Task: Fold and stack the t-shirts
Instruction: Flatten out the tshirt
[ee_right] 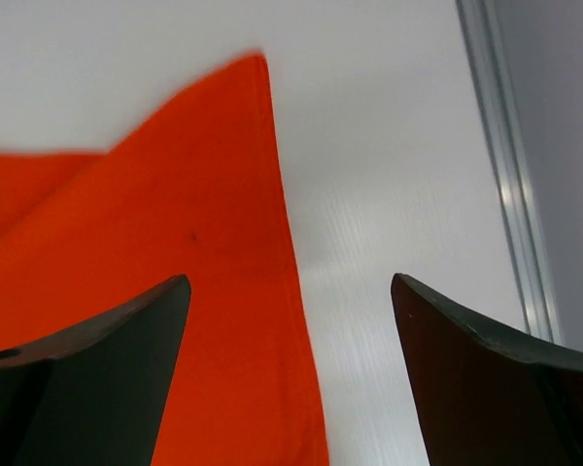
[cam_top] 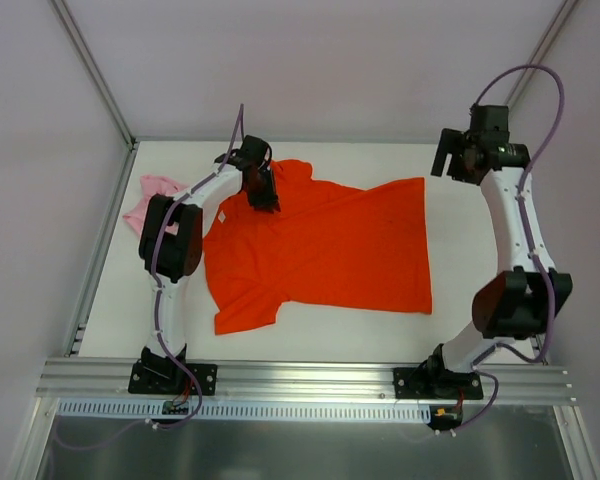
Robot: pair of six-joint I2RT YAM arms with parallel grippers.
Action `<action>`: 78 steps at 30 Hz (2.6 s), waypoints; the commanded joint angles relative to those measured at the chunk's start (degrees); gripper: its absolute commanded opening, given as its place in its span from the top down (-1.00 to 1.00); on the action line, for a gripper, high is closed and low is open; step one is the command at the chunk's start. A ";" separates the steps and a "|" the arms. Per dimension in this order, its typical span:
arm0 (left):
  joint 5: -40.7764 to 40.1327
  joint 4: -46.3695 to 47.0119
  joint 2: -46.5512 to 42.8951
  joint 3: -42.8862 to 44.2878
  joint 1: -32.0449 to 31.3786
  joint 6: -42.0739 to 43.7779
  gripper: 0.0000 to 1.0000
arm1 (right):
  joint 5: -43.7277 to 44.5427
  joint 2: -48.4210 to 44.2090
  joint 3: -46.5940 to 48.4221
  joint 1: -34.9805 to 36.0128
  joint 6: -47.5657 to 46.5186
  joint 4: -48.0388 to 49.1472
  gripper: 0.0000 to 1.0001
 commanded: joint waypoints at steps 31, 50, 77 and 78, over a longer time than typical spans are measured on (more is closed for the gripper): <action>2.06 -4.26 10.47 26.49 10.47 6.85 0.39 | 1.78 -19.69 -59.70 15.21 27.38 4.98 0.23; -1.10 5.67 15.05 28.09 11.97 18.79 0.24 | 4.15 -22.07 -62.25 17.93 28.70 3.93 0.21; -4.44 3.56 21.65 31.96 11.79 17.92 1.00 | 3.63 -25.23 -63.83 21.54 30.02 2.52 0.14; -4.79 3.39 21.47 31.69 11.79 17.92 1.00 | 3.36 -25.23 -64.18 21.54 30.46 2.87 0.14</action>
